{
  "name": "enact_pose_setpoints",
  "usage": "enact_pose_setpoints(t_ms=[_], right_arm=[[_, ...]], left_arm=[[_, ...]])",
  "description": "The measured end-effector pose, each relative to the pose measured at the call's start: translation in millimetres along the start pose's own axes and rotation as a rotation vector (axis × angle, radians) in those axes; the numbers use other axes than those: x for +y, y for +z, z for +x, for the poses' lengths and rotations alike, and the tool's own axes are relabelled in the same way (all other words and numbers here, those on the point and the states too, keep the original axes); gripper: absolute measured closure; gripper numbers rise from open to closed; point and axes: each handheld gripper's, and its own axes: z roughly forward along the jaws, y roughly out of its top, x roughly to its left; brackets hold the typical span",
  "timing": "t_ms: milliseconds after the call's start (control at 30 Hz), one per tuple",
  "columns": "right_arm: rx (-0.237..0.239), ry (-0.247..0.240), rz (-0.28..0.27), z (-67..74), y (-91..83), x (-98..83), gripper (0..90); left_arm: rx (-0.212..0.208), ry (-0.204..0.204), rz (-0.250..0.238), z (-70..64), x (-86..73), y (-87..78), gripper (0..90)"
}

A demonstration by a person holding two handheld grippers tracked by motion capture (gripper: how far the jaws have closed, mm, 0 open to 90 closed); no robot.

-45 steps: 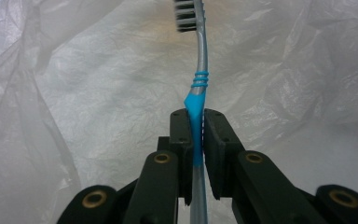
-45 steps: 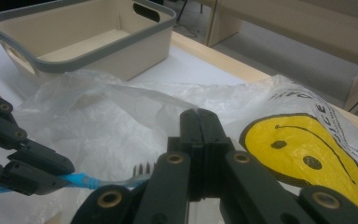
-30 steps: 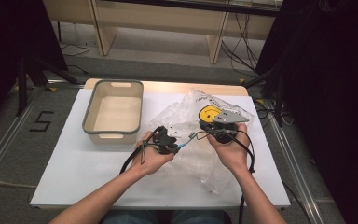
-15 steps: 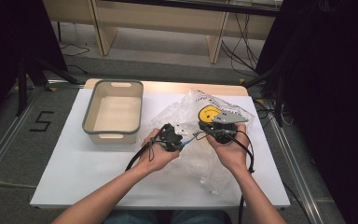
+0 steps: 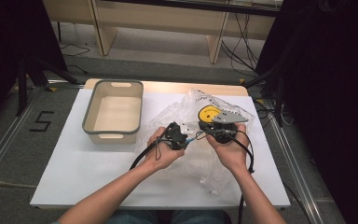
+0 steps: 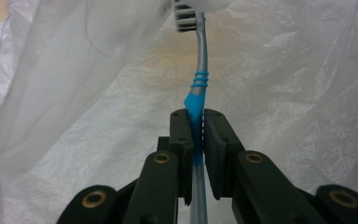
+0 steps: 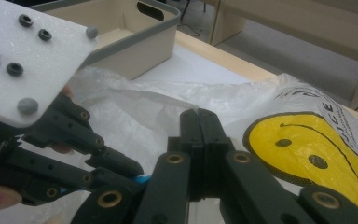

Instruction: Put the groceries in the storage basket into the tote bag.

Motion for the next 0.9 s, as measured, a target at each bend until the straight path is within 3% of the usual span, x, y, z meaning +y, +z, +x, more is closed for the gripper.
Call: enact_pose_setpoints(t_ms=[533,900], right_arm=[[0.001,0.011,-0.005,-0.3,0.2,0.1,90.0],[-0.001,0.013,0.000,-1.9,0.1,-0.8,90.0]], left_arm=[[0.032,0.040,-0.023,-3.9,7.0,11.7,81.7],[0.056,0.093,-0.051,-9.0,11.5,18.9,81.6]])
